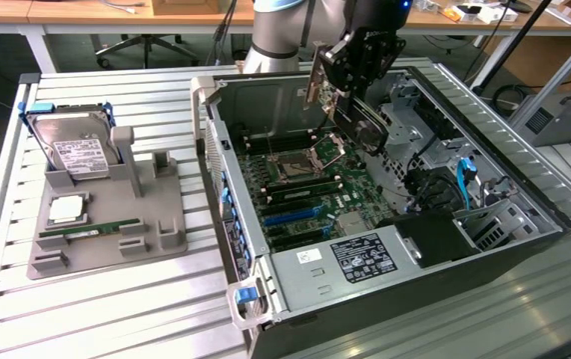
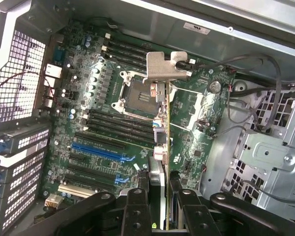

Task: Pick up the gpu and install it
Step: 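Insert the gpu into the slot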

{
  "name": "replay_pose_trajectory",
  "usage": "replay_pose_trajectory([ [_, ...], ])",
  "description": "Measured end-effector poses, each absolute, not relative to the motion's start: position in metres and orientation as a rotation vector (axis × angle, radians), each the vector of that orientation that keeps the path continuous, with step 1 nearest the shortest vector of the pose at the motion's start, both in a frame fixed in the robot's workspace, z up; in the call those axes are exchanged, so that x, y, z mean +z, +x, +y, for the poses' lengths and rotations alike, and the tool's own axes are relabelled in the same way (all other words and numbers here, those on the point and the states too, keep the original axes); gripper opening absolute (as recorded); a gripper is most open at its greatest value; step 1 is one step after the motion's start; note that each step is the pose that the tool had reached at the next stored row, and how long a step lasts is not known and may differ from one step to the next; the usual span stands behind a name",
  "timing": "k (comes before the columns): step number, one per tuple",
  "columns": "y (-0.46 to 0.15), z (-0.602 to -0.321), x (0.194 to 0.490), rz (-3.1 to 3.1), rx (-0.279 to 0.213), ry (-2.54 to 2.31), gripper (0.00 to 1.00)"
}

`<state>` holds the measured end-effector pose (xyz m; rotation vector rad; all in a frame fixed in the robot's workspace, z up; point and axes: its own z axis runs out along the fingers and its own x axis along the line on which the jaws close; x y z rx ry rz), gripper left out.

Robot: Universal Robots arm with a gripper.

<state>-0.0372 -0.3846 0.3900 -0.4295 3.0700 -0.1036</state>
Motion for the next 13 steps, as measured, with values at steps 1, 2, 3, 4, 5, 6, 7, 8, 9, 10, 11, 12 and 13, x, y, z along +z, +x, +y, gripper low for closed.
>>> replay_pose_trajectory([
  [1,-0.0372,-0.3846,0.39,3.069,-0.103,-0.435,0.27],
  [2,-0.0372,-0.3846,0.39,3.069,-0.103,-0.438,0.27],
  [3,-0.0372,-0.3846,0.39,3.068,-0.103,-0.441,0.27],
  [4,-0.0372,-0.3846,0.39,3.067,-0.103,-0.445,0.27],
  [5,-0.0372,-0.3846,0.39,3.067,-0.103,-0.447,0.27],
  [6,-0.0372,-0.3846,0.39,3.066,-0.103,-0.453,0.27],
  [7,-0.0372,-0.3846,0.39,3.066,-0.103,-0.455,0.27],
  [8,-0.0372,-0.3846,0.39,3.065,-0.103,-0.459,0.27],
  [9,-0.0372,-0.3846,0.39,3.064,-0.103,-0.463,0.27],
  [10,-0.0372,-0.3846,0.39,3.064,-0.103,-0.468,0.27],
  [11,-0.0372,-0.3846,0.39,3.063,-0.103,-0.471,0.27],
  [12,-0.0372,-0.3846,0.39,3.063,-0.103,-0.473,0.27],
  [13,-0.0372,-0.3846,0.39,3.062,-0.102,-0.478,0.27],
])
